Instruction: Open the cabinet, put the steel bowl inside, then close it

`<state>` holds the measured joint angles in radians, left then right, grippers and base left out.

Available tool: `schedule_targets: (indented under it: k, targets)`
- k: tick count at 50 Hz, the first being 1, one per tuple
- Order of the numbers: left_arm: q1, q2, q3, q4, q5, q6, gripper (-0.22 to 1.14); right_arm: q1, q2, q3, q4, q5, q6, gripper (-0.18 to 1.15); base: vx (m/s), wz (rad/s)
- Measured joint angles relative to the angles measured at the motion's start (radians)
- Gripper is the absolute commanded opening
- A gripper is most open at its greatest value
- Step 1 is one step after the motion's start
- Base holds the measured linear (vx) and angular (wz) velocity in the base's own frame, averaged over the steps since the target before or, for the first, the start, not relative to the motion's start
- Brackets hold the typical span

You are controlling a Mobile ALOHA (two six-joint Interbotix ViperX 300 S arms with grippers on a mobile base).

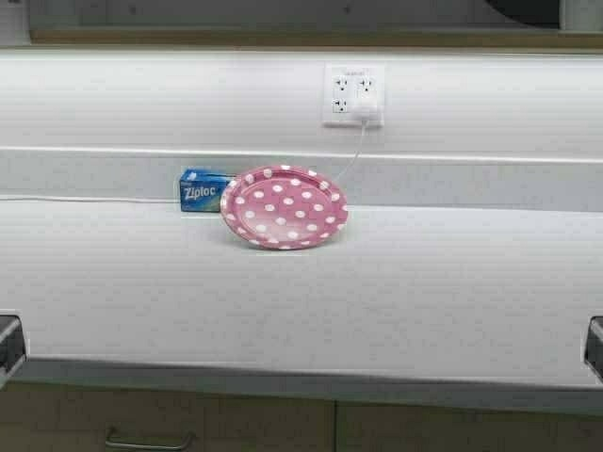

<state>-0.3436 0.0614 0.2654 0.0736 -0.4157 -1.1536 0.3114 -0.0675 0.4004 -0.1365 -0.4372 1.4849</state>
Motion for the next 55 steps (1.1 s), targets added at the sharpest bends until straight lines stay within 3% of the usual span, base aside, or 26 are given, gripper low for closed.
schedule_targets:
  k: [7, 16, 55]
  targets:
    - [0.000, 0.123, -0.149, -0.012, 0.052, 0.000, 0.03, -0.028, 0.100, -0.092, 0.026, 0.020, -0.002, 0.07, 0.04, 0.00]
    - [0.000, 0.206, -0.255, -0.031, 0.087, 0.000, 0.03, -0.040, 0.156, -0.109, 0.037, 0.021, -0.002, 0.07, 0.05, -0.01]
    - [-0.006, 0.227, -0.178, -0.100, 0.057, -0.003, 0.03, -0.048, 0.164, -0.051, 0.037, 0.021, -0.003, 0.07, 0.10, -0.01]
